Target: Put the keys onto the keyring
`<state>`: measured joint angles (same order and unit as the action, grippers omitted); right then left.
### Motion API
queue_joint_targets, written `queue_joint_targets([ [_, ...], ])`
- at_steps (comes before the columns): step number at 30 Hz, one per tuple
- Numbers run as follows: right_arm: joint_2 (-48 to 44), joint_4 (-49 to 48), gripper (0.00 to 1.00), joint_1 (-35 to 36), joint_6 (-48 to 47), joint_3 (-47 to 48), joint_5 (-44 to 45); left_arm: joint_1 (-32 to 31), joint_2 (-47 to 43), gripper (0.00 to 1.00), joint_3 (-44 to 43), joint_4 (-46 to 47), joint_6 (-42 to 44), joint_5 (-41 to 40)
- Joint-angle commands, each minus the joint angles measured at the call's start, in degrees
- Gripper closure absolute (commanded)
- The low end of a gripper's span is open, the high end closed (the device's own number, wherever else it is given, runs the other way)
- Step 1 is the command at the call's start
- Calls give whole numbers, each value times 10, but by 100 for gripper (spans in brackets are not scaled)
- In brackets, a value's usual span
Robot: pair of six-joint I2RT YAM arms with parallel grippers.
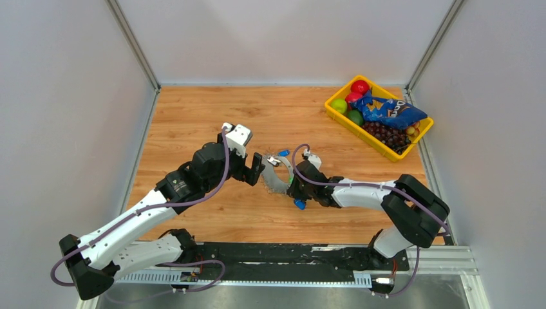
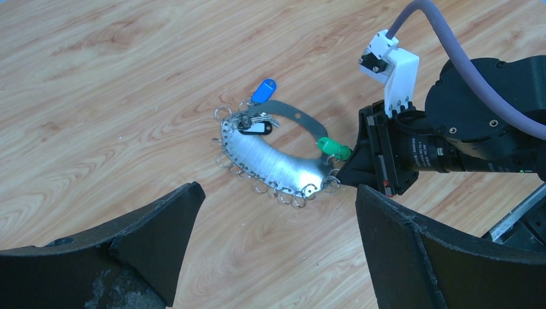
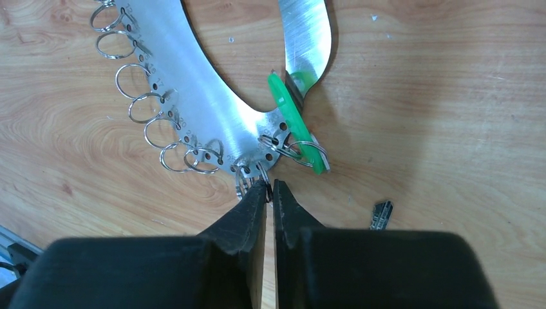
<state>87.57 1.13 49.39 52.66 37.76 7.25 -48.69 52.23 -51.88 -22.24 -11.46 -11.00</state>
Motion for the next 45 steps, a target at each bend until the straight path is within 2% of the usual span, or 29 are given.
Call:
queue_joint_targets([
  [1, 6, -36, 96, 4, 5, -1, 10, -1, -4, 0, -1, 3, -7, 0],
  [2, 5, -37, 100, 3, 5, -1, 11, -1, -4, 0, -1, 3, -7, -2],
  [10, -44, -32, 100, 13, -59, 7, 23, -1, -4, 0, 0, 3, -7, -4],
  [16, -84, 79, 100, 14, -173, 82, -21, -1, -8, 0, 0, 7, -7, 10],
  [25, -145, 259, 100, 14, -357, 213, -127, -1, -30, 0, -8, 25, 5, 120],
  [36, -167, 452, 100, 14, -511, 387, -242, -1, -86, 0, -30, 27, 8, 221],
  [45, -199, 482, 100, 14, -546, 454, -306, -1, -132, 0, -17, 78, -5, 305],
])
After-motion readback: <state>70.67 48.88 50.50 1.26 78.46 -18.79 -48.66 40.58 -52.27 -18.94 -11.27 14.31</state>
